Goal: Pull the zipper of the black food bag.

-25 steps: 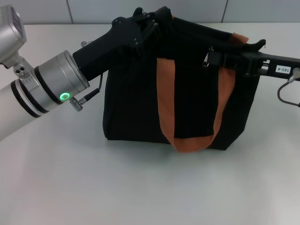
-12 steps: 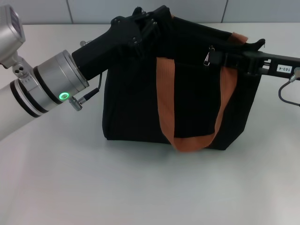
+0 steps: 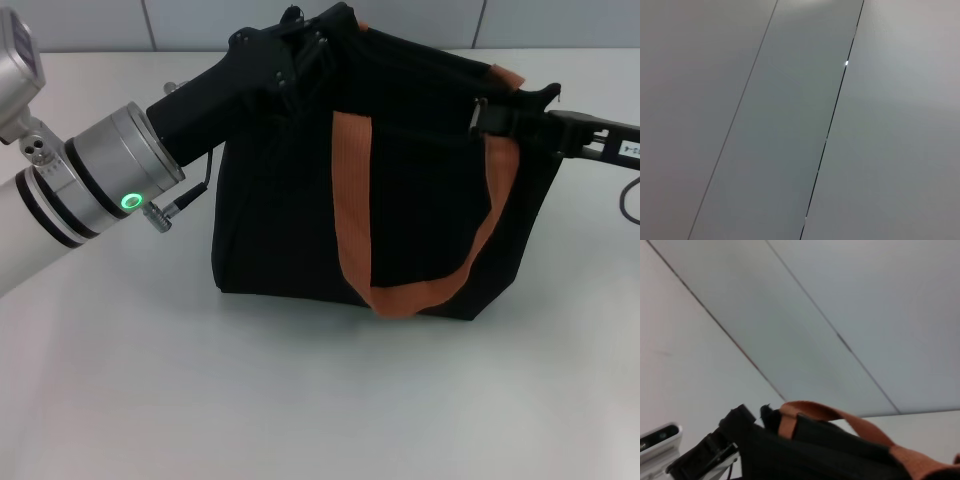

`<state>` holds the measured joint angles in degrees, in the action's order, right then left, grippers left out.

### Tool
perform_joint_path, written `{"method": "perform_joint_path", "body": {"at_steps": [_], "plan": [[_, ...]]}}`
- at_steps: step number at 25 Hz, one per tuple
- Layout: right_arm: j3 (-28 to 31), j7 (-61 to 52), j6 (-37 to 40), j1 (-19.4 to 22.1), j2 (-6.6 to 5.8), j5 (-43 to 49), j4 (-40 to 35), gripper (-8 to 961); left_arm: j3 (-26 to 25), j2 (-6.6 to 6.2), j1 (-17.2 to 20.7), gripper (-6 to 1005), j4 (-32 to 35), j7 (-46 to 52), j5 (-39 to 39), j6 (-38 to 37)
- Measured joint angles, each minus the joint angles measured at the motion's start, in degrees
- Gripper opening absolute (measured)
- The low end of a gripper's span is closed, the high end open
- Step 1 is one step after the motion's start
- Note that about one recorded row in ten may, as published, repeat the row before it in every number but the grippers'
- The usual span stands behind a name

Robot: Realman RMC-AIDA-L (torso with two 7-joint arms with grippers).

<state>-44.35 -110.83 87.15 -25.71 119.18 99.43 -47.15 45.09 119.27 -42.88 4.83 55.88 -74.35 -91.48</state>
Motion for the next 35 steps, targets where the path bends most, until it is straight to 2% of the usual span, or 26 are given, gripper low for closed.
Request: {"method": "perform_joint_path", "body": {"at_steps": [10, 14, 19, 23, 25, 28, 30, 35], "plan": [[2.38, 0.76, 0.75, 1.68, -0.09, -0.8, 0.69, 0, -0.12, -0.01, -0.01, 189, 0.1, -0.06, 0.0, 0.0], [7.34, 1.84, 3.1, 2.1, -0.11, -1.13, 3.14, 0, -0.12, -0.01, 0.2, 190, 0.03, -0.07, 0.01, 0.02], [18.31, 7.5, 9.83, 3.35, -0.18, -1.23, 7.45, 11, -0.21, 0.0, 0.76, 192, 0.1, -0.07, 0.01, 0.05], [27.64, 15.48, 17.08, 4.87, -0.18, -1.27, 11.19, 164, -1.44, 0.0, 1.41, 193, -0.28, -0.7, 0.0, 0.42], [30.47, 20.25, 20.38, 5.56, -0.18, -1.32, 13.21, 220, -1.67, 0.0, 1.6, 194, -0.33, -1.15, 0.0, 0.45], [31.77, 24.99, 23.61, 6.54, -0.17, -1.57, 15.02, 276, -1.95, 0.0, 2.3, 195, -0.33, -7.09, -0.01, -0.32], [31.83, 26.45, 24.06, 6.68, -0.18, -1.69, 15.7, 313, -1.95, 0.0, 2.41, 196, -0.26, -7.48, -0.01, -0.5], [31.68, 30.28, 23.71, 6.77, -0.17, -1.53, 19.54, 405, -7.6, -0.07, 3.74, 197, -0.48, -7.32, 0.27, -1.23]]}}
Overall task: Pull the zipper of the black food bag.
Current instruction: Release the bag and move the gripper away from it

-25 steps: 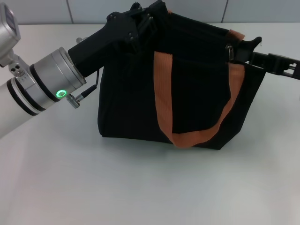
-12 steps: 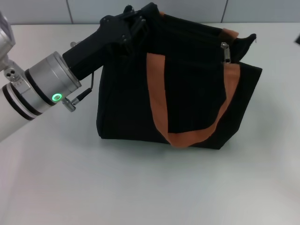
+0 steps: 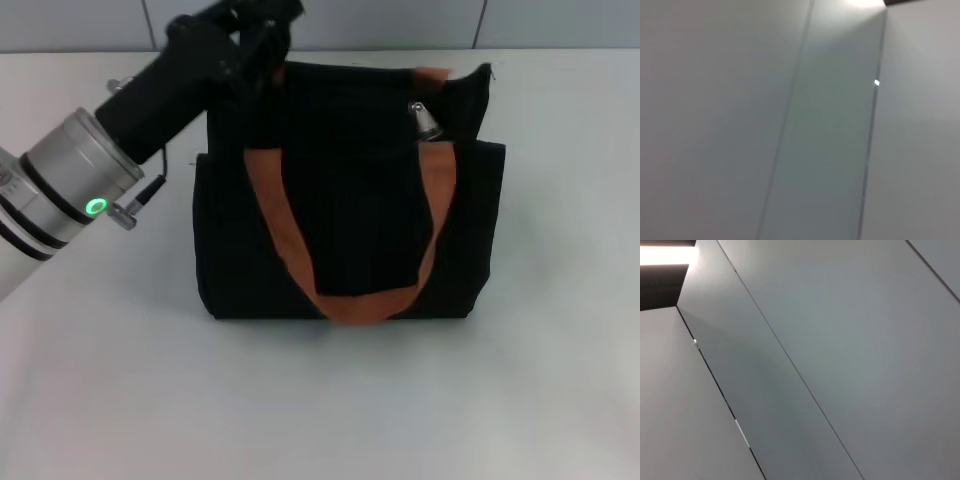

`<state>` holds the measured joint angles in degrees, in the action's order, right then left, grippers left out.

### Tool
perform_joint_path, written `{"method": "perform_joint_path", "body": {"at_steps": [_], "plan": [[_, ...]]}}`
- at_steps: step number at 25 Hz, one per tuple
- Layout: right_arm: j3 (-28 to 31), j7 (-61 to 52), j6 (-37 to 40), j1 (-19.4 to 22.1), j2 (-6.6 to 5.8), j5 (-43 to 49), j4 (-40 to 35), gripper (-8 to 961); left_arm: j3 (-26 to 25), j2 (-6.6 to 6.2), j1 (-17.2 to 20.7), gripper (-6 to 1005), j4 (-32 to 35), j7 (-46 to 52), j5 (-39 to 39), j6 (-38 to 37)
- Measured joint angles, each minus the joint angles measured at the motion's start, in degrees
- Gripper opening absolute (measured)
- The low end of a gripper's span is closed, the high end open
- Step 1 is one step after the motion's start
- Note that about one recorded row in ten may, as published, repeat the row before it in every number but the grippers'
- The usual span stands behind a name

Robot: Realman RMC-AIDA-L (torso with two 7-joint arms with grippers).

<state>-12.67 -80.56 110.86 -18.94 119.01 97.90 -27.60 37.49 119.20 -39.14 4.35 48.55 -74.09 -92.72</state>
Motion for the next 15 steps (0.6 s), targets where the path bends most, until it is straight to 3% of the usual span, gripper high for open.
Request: {"method": "perform_joint_path", "body": {"at_steps": [3, 7, 10, 12, 13, 14, 15], "plan": [[-0.19, 7.26, -0.06, -0.04, 0.07, 0.62, 4.09, 637, -0.78, -0.29, 1.86, 221, 1.16, 0.28, 0.0, -1.75], [-0.22, 11.89, -0.05, -0.01, 0.13, 0.84, 6.78, 639, -3.04, -0.33, 6.75, 316, 4.18, 0.29, 0.32, -7.92], [-0.21, 15.28, -0.12, 0.58, 0.13, 0.93, 8.31, 639, -4.34, -0.7, 13.94, 386, 7.3, 0.53, 0.44, -14.38], [-0.27, 15.63, -0.28, 0.5, 0.2, 0.97, 8.39, 639, -4.34, -0.74, 15.41, 433, 7.97, 0.61, 0.45, -15.14], [-0.27, 15.63, -0.28, 0.5, 0.2, 0.97, 8.39, 639, -4.34, -0.74, 15.41, 556, 7.97, 0.61, 0.45, -15.14], [-0.44, 16.15, -0.31, 0.37, 0.22, 1.1, 8.46, 639, -4.21, -0.78, 18.17, 679, 9.04, 0.66, 0.42, -16.11], [-0.69, 16.85, -0.38, 0.16, 0.22, 1.25, 8.53, 639, -4.21, -0.78, 18.17, 689, 9.04, 0.66, 0.42, -16.11]]}}
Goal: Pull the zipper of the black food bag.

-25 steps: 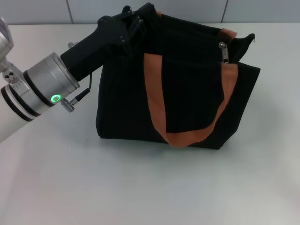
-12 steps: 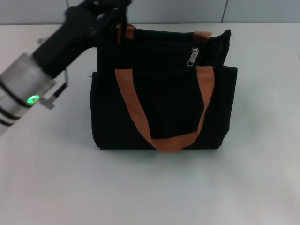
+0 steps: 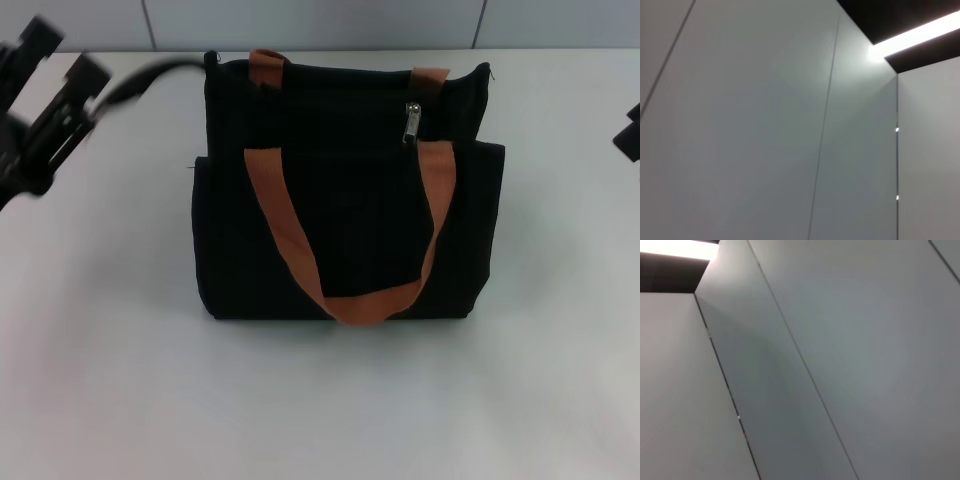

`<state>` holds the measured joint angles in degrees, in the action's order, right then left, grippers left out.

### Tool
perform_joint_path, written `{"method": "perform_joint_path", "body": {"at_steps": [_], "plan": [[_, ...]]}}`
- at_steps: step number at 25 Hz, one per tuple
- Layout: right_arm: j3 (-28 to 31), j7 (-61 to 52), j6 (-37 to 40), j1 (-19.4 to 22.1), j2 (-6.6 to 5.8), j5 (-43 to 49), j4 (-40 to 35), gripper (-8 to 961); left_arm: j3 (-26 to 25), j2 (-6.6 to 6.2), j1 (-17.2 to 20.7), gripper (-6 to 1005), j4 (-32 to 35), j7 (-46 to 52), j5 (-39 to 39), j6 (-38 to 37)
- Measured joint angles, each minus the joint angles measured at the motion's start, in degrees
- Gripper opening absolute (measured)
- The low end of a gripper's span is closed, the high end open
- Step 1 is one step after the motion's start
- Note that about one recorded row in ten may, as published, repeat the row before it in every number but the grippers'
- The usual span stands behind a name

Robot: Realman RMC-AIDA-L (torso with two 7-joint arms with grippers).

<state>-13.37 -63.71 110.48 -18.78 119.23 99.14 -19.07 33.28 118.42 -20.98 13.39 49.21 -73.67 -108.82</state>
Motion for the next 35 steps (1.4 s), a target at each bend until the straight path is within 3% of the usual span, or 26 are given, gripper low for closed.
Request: {"method": "perform_joint_path", "body": {"at_steps": [3, 7, 11, 12, 13, 14, 18, 23, 35], "plan": [[-0.68, 1.46, -0.39, -0.47, 0.02, 0.34, 0.11, 639, 0.52, -0.57, 5.51, 720, 2.17, 2.44, -0.5, -1.41], [-2.29, 3.61, -0.47, -1.0, 0.03, 0.37, 0.07, 640, 1.53, -1.59, 8.53, 749, 2.82, 3.47, -1.5, -2.53], [-8.9, 5.87, 0.39, -2.75, -0.09, 0.41, -0.71, 640, 9.34, -2.73, 10.31, 743, 10.75, 3.41, -7.54, -5.1], [-11.72, 6.29, 0.51, -3.4, -0.11, 0.42, -1.05, 640, 12.53, -2.92, 10.34, 743, 12.99, 3.49, -8.76, -5.4], [-18.8, 7.42, 0.53, -4.97, -0.11, 0.45, -1.59, 640, 15.95, -2.99, 10.09, 743, 15.13, 3.41, -10.07, -5.39], [-18.8, 7.42, 0.53, -4.97, -0.11, 0.45, -1.59, 640, 18.0, -2.98, 9.71, 743, 16.16, 3.24, -11.09, -5.26], [-33.13, 7.84, -1.05, -7.34, -0.11, 2.63, -3.69, 707, 21.44, -2.14, 6.31, 743, 17.3, 1.65, -19.77, -2.63], [-39.28, 7.82, -2.9, -8.16, 0.08, 5.2, -3.92, 831, 21.21, -1.23, 4.92, 743, 17.12, 1.43, -23.94, 0.87], [-39.11, 8.26, -5.7, -7.17, 0.31, 5.0, -2.98, 830, 20.53, -0.52, 5.11, 743, 17.18, 1.34, -23.99, 0.74]]}}
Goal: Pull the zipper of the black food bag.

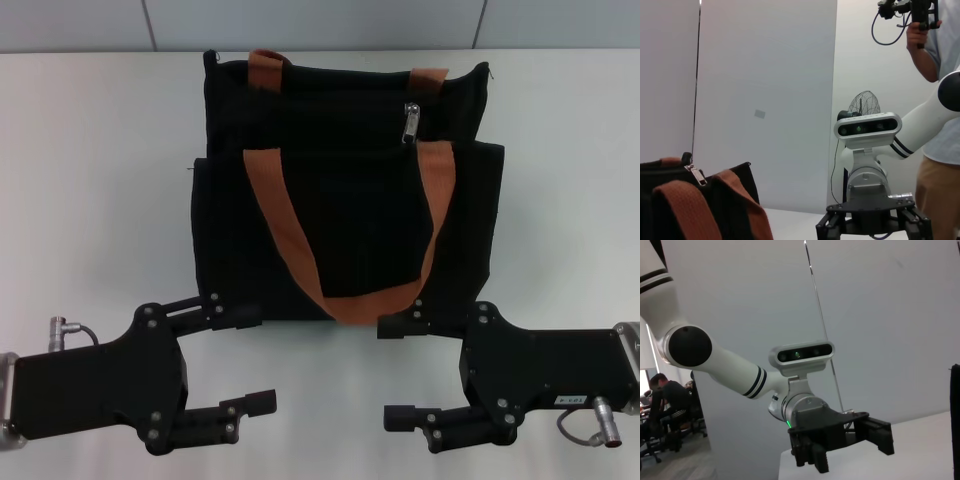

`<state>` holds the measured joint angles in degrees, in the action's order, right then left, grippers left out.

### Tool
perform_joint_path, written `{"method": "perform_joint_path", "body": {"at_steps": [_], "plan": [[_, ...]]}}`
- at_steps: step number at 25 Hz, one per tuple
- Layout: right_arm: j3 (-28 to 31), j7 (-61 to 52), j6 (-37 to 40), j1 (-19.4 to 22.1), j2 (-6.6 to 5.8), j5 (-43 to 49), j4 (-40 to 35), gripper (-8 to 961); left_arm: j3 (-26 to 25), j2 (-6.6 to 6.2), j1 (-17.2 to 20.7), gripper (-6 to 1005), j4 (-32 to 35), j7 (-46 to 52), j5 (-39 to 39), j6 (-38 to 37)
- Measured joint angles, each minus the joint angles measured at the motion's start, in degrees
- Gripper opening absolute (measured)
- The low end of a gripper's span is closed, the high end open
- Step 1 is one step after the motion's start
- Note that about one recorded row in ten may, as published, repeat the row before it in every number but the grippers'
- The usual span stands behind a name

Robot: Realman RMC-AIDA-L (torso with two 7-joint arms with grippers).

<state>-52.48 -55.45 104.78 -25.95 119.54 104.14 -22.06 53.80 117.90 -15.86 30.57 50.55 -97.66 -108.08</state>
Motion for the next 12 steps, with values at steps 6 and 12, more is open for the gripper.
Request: {"method": "perform_joint_path", "body": {"at_steps": [6, 12], "plan": [[0.04, 0.0, -0.14, -0.28, 0.0, -0.05, 1.28, 830, -0.02, 0.37, 0.36, 743, 0.0, -0.02, -0.3, 0.18], [-0.09, 0.33, 0.84, -0.43, -0.01, -0.71, 1.32, 830, 0.16, 0.56, 0.57, 743, -0.32, -0.05, -0.37, 0.25]]}}
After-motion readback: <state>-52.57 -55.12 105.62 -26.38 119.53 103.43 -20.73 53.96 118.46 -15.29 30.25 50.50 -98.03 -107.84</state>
